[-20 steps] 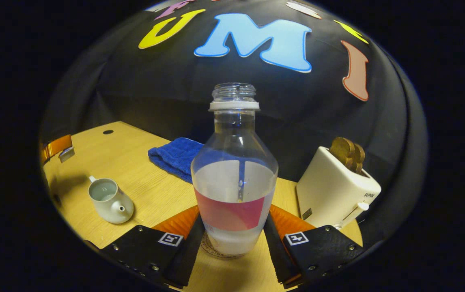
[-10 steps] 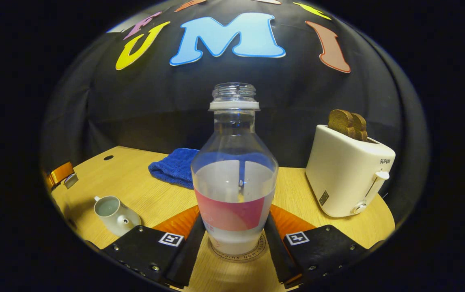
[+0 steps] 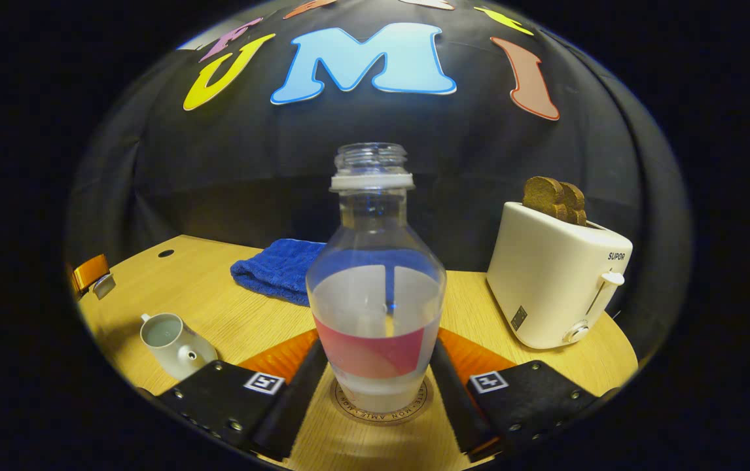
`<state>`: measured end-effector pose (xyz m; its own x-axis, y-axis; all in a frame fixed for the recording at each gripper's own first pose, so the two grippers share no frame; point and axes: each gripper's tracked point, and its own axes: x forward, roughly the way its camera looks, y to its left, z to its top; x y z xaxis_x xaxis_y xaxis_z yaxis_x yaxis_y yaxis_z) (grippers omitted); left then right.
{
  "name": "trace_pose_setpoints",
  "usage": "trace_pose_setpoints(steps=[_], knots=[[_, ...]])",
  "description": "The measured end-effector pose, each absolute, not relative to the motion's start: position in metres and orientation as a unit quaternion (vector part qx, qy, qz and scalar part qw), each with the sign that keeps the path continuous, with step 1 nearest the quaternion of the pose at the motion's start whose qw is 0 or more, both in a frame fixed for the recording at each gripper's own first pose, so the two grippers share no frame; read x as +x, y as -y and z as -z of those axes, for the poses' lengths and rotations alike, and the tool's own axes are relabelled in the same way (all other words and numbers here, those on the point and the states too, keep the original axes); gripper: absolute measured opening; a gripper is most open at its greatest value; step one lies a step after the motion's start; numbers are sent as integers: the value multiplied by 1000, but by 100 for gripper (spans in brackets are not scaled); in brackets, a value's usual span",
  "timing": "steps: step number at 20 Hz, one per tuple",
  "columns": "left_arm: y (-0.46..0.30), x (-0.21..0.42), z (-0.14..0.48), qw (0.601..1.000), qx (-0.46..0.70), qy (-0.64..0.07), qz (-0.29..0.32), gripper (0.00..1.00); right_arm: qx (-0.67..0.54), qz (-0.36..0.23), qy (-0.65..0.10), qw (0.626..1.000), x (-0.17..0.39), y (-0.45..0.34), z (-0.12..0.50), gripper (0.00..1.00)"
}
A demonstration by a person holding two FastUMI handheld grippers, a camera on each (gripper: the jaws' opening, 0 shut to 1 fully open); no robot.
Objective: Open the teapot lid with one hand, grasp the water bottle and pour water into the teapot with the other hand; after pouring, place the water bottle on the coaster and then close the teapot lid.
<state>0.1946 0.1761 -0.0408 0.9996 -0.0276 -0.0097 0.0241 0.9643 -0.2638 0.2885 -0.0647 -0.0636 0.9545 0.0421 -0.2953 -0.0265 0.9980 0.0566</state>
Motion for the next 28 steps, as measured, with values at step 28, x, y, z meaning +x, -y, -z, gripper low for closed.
trace_pose_setpoints(steps=[28], knots=[[-28, 241, 47, 995, -33, -52, 77, 11, -19, 30, -27, 999, 139, 89, 17, 98]])
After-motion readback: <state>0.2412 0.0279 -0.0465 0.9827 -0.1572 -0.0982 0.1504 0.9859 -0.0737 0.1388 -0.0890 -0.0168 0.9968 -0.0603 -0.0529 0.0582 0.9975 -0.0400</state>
